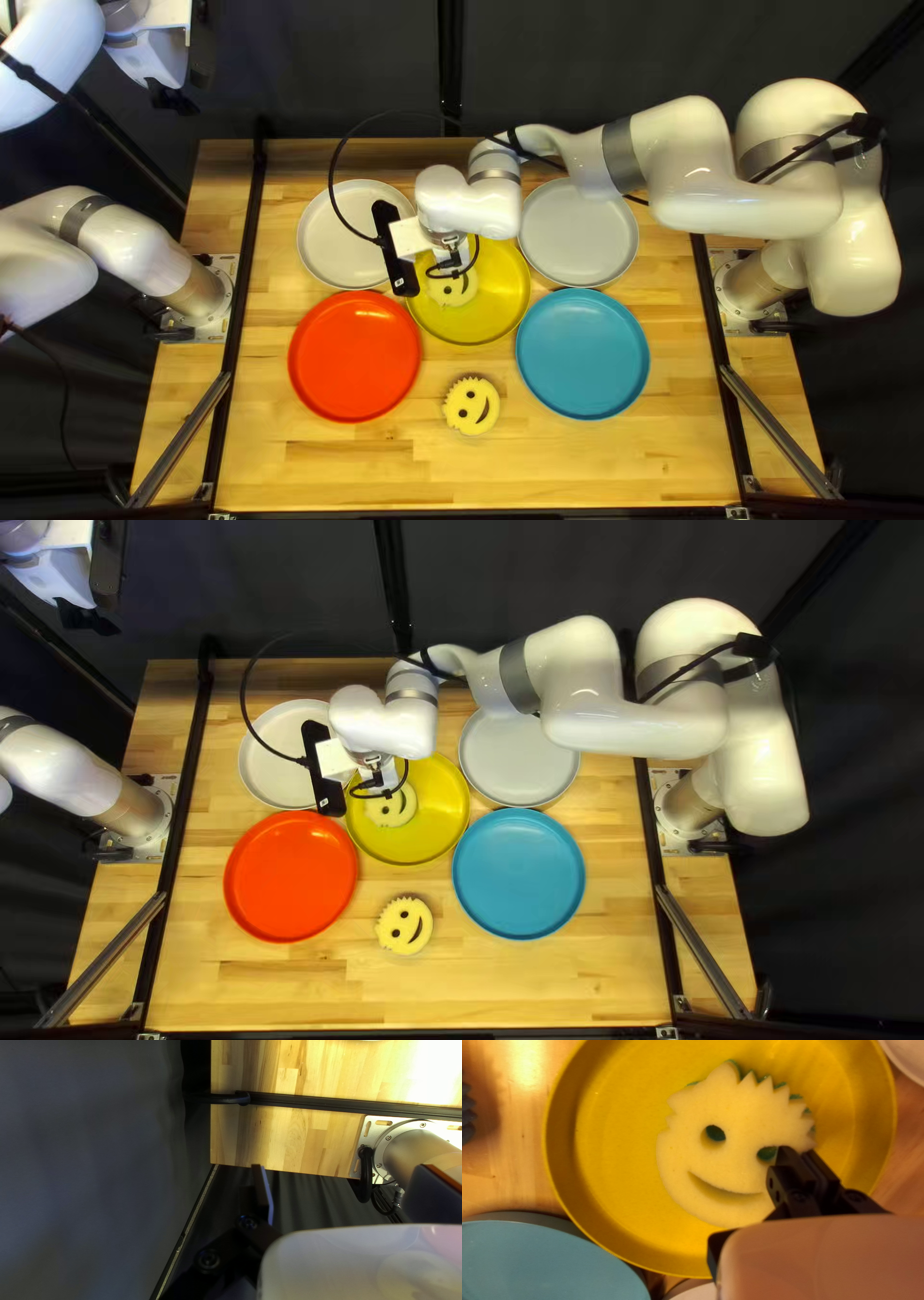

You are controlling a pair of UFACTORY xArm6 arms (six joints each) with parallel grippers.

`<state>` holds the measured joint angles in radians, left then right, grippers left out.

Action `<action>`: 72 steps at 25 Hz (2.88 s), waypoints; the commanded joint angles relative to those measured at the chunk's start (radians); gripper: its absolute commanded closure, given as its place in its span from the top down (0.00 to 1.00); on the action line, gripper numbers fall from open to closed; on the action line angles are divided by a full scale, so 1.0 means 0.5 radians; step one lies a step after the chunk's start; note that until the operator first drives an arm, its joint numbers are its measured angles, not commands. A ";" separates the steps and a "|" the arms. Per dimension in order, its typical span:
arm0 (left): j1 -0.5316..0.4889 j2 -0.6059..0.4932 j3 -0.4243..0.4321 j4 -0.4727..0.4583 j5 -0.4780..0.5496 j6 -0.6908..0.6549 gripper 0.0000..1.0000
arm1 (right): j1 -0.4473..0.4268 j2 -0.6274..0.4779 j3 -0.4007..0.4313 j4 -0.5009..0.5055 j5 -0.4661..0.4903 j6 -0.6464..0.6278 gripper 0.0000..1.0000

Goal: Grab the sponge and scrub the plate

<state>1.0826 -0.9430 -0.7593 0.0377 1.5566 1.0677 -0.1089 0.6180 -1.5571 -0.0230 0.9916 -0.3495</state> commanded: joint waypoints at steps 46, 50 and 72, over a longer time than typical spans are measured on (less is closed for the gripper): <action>0.000 0.000 0.000 0.000 0.000 0.000 1.00 | 0.033 -0.317 0.503 -0.083 -0.364 0.068 0.00; 0.000 0.000 0.000 0.000 0.000 0.000 1.00 | -0.062 -0.264 0.426 -0.041 -0.307 -0.009 0.00; 0.000 0.000 0.000 0.000 0.000 0.000 1.00 | 0.198 -0.465 0.704 -0.070 -0.445 0.149 0.00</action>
<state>1.0826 -0.9430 -0.7593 0.0377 1.5566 1.0677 -0.0351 0.4079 -1.2254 -0.0470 0.7752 -0.2923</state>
